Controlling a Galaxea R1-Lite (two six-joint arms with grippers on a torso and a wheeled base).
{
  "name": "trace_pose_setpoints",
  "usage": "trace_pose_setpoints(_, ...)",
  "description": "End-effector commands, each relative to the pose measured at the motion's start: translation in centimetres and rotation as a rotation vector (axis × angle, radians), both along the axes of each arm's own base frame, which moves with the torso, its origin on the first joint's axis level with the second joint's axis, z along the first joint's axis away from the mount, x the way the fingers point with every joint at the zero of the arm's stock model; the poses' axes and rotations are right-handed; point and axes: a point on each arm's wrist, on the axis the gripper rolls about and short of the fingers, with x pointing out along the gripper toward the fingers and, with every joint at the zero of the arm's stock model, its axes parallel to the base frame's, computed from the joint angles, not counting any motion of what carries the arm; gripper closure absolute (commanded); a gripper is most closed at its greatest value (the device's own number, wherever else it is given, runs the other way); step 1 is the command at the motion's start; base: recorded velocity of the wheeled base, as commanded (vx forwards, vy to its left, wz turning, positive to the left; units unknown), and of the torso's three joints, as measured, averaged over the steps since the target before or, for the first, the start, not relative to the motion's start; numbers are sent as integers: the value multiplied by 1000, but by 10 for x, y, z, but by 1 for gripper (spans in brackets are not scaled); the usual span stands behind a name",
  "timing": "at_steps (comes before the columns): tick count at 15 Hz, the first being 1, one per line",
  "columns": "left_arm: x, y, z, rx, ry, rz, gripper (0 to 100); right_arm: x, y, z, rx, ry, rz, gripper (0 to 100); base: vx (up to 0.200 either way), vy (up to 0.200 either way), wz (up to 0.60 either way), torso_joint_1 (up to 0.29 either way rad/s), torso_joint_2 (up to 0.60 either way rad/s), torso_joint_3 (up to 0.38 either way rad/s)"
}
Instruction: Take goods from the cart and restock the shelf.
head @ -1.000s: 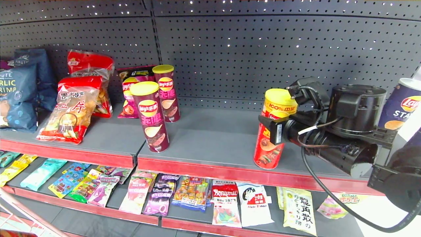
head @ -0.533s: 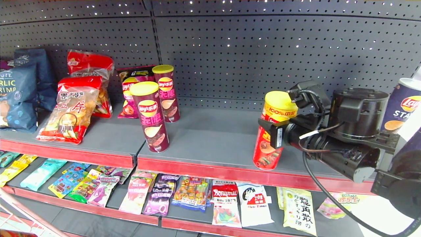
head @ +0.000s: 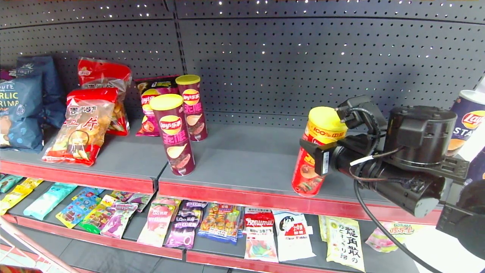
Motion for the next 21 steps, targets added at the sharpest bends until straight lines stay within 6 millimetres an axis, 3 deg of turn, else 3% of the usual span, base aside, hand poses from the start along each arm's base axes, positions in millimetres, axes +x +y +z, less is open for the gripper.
trace_pose_setpoints(1, 0, 0, 0, -1, -2, 0, 100, 0, -1, -1, -4, 4, -2, 100, 0, 0, 0, 0, 0, 0)
trace_pose_setpoints(3, 0, 0, 0, -1, -2, 0, 100, 0, 0, -1, -2, 5, 0, 100, 0, 0, 0, 0, 0, 0)
trace_pose_setpoints(4, 0, 0, 0, -1, -2, 0, 100, 0, 0, -1, -2, 5, 0, 0, 0, 0, 0, 0, 0, 0)
trace_pose_setpoints(10, -3, 1, -1, -4, -15, 2, 100, -13, -6, 6, 7, -14, 11, 0, 0, 0, 0, 0, 0, 0)
trace_pose_setpoints(13, -5, 1, -2, -6, -26, -3, 100, -51, -32, -7, -17, 16, 16, 0, 0, 0, 0, 0, 0, 0)
trace_pose_setpoints(16, -5, 1, -4, -3, -9, -11, 100, -85, -58, 0, 18, -32, 21, 0, 0, 0, 0, 0, 0, 0)
trace_pose_setpoints(19, -6, 1, -5, -4, -11, -12, 100, -94, -65, 6, 40, -66, 15, 0, 0, 0, 0, 0, 0, 0)
trace_pose_setpoints(21, -6, 1, -5, -3, -9, -14, 100, -107, -77, -1, 39, -65, 6, 0, 0, 0, 0, 0, 0, 0)
